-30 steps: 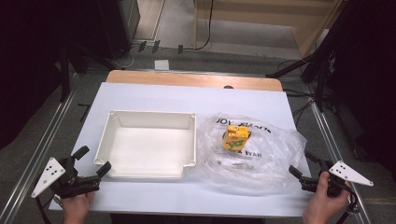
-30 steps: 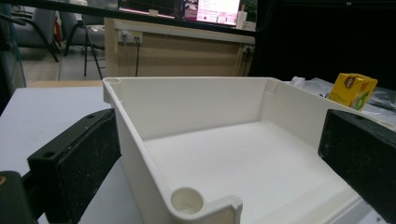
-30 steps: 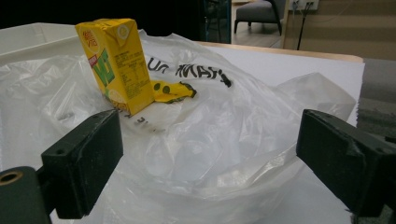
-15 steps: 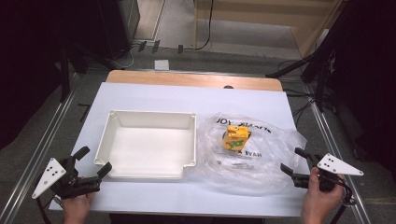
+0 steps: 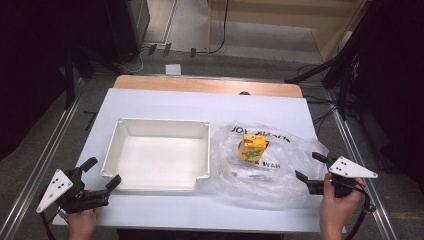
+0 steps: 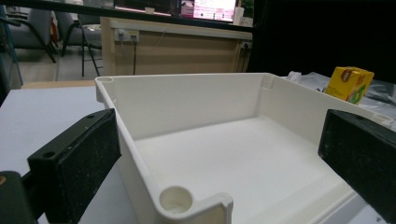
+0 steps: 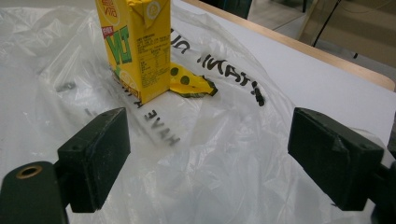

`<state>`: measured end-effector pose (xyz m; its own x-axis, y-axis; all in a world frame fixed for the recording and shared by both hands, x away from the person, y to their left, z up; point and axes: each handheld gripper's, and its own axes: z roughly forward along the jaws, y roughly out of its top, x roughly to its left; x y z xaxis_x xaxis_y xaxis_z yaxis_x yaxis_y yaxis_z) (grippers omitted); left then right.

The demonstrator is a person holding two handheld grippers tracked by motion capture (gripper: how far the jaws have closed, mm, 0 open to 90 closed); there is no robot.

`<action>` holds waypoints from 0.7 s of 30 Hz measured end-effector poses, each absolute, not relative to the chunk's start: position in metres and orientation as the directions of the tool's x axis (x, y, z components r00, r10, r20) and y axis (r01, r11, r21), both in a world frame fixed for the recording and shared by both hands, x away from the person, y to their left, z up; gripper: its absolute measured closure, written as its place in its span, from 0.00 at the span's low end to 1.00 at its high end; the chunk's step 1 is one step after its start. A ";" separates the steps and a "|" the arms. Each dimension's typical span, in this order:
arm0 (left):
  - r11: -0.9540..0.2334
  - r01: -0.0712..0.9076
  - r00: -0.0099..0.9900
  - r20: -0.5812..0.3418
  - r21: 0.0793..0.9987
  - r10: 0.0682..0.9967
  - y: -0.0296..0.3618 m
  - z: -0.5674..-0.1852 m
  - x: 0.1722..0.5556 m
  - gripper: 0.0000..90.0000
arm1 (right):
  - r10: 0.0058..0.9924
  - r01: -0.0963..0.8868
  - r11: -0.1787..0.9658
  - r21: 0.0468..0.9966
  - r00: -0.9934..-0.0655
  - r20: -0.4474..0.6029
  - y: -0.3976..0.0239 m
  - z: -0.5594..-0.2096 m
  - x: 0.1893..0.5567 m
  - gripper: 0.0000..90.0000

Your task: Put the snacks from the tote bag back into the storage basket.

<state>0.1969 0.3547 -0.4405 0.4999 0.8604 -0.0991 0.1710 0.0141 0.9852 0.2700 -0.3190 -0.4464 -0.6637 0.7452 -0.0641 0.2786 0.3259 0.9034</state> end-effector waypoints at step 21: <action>0.012 0.172 0.498 -0.097 0.985 0.862 0.354 -0.440 0.197 0.00 | 0.689 0.327 0.449 0.831 -0.720 -0.089 -0.317 -0.431 0.296 0.19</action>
